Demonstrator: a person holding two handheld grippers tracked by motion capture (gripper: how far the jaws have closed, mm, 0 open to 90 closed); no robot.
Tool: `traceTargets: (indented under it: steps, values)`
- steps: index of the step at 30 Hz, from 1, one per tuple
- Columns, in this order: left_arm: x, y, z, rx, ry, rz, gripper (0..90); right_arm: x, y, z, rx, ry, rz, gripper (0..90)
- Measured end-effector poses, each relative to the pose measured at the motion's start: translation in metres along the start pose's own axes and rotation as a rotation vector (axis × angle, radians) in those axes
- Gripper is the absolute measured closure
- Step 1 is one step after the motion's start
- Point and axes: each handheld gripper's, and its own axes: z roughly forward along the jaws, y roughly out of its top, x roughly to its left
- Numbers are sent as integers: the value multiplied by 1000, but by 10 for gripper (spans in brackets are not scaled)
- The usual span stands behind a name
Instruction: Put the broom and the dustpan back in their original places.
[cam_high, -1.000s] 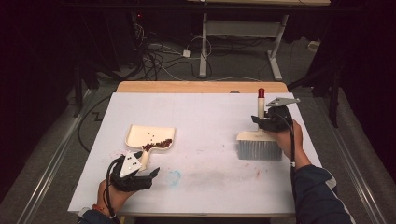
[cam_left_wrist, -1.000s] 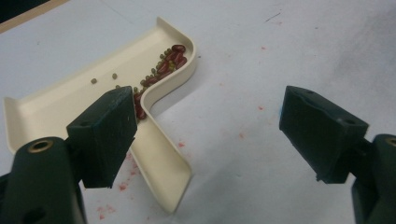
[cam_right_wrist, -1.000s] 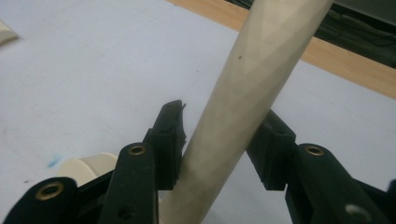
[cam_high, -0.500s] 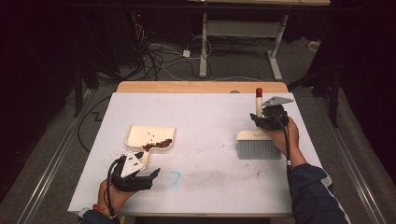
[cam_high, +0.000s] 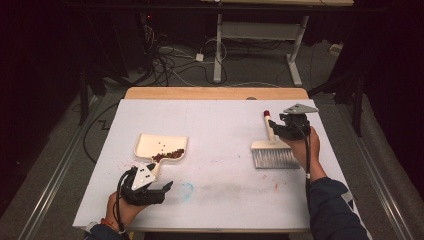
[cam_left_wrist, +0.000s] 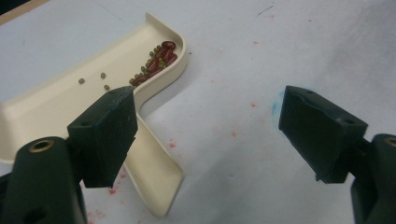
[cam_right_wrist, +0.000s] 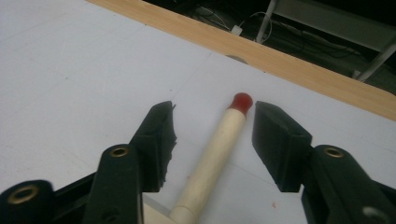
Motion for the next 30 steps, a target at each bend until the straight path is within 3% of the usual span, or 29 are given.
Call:
traceTargets:
  steps: [11, 17, 30]
  values:
    - [-4, 0, 3, 20, 5, 26, 190, 3, 3, -13, -107, 15, 50, 323]
    - [-4, 1, 3, 11, 3, 23, 198, 6, 5, -22, -158, -3, 67, 213]
    - [-5, 2, 3, -12, 10, 19, 189, 18, 12, -40, -216, 8, 18, 172]
